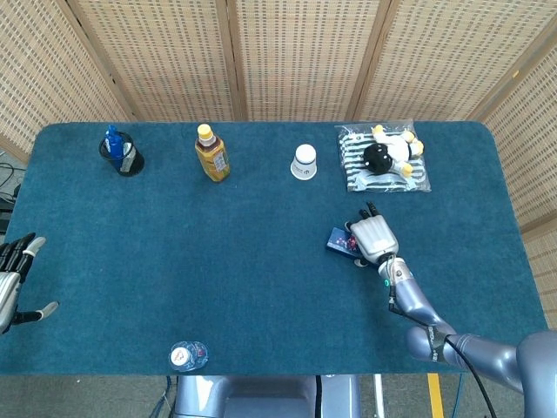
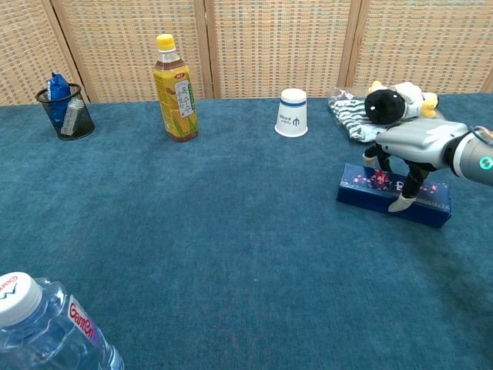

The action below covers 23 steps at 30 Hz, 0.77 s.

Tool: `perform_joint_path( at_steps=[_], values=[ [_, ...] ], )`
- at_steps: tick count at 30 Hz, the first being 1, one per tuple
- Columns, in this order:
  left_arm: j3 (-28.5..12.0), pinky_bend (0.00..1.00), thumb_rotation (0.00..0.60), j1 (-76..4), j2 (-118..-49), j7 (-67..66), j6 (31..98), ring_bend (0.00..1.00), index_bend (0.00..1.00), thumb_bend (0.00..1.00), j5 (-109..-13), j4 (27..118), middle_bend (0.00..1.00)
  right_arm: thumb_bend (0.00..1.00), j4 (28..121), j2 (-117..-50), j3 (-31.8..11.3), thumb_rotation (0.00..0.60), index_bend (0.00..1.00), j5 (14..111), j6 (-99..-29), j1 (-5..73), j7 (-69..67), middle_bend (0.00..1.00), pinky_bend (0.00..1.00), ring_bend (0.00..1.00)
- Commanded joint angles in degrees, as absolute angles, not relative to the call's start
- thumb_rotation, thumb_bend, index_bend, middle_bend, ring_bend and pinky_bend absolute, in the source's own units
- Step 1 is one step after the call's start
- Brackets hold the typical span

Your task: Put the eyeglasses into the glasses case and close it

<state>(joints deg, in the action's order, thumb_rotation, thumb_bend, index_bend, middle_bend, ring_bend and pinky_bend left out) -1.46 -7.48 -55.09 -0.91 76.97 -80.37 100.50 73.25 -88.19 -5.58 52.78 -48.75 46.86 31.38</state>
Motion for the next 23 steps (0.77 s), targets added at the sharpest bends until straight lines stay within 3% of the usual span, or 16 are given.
perform_joint_path(
  at_steps=[1, 2, 3, 4, 6, 7, 15, 20, 23],
  values=[
    [-1.4, 0.0, 0.6, -7.4, -55.1, -0.9, 77.1, 0.0, 0.0, 0.0, -80.5, 100.5, 0.0, 0.3, 73.8, -87.5, -5.2, 0.6, 0.43, 53.3, -47.9, 46.8, 31.1, 0.57, 0.03, 0.18],
    [-1.4, 0.0, 0.6, -7.4, -55.1, -0.9, 77.1, 0.0, 0.0, 0.0, -80.5, 100.5, 0.0, 0.29, 74.0, -87.1, -5.0, 0.6, 0.43, 53.6, -47.6, 46.9, 31.0, 0.53, 0.03, 0.17],
    [-1.4, 0.0, 0.6, -7.4, -55.1, -0.9, 77.1, 0.0, 0.0, 0.0, -80.5, 100.5, 0.0, 0.23, 74.2, -86.7, -4.9, 0.6, 0.38, 54.0, -47.3, 47.0, 31.0, 0.43, 0.03, 0.14],
    [-1.4, 0.0, 0.6, -7.4, -55.0, -0.9, 77.1, 0.0, 0.0, 0.0, -80.5, 100.5, 0.0, 0.14, 74.5, -86.3, -4.7, 0.6, 0.28, 54.4, -47.0, 47.0, 31.0, 0.27, 0.03, 0.09],
    [-1.4, 0.0, 0.6, -7.4, -55.0, -0.9, 77.1, 0.0, 0.0, 0.0, -80.6, 100.6, 0.0, 0.02, 75.5, -85.0, -4.2, 0.6, 0.08, 54.7, -45.4, 47.2, 30.6, 0.05, 0.02, 0.01],
    [-1.4, 0.0, 0.6, -7.4, -55.0, -0.9, 77.2, 0.0, 0.0, 0.0, -80.6, 100.6, 0.0, 0.0, 76.3, -84.2, -4.1, 0.6, 0.02, 54.5, -44.5, 47.3, 30.2, 0.0, 0.01, 0.0],
    [-1.1, 0.0, 0.6, -6.9, -54.4, 0.3, 78.3, 0.0, 0.0, 0.0, -82.1, 101.0, 0.0, 0.0, 90.6, -74.8, -6.3, 0.6, 0.0, 55.2, -49.3, 45.0, 27.0, 0.0, 0.0, 0.0],
    [-0.8, 0.0, 0.6, -6.3, -53.7, 2.5, 79.7, 0.0, 0.0, 0.0, -83.5, 100.7, 0.0, 0.0, 104.2, -64.0, -6.4, 0.6, 0.0, 61.6, -60.5, 37.6, 21.5, 0.0, 0.0, 0.0],
    [-0.6, 0.0, 0.6, -6.0, -53.5, 3.5, 80.2, 0.0, 0.0, 0.0, -84.4, 100.3, 0.0, 0.0, 106.1, -59.9, -3.4, 0.6, 0.0, 71.9, -71.6, 29.5, 15.6, 0.0, 0.0, 0.0]
  ],
)
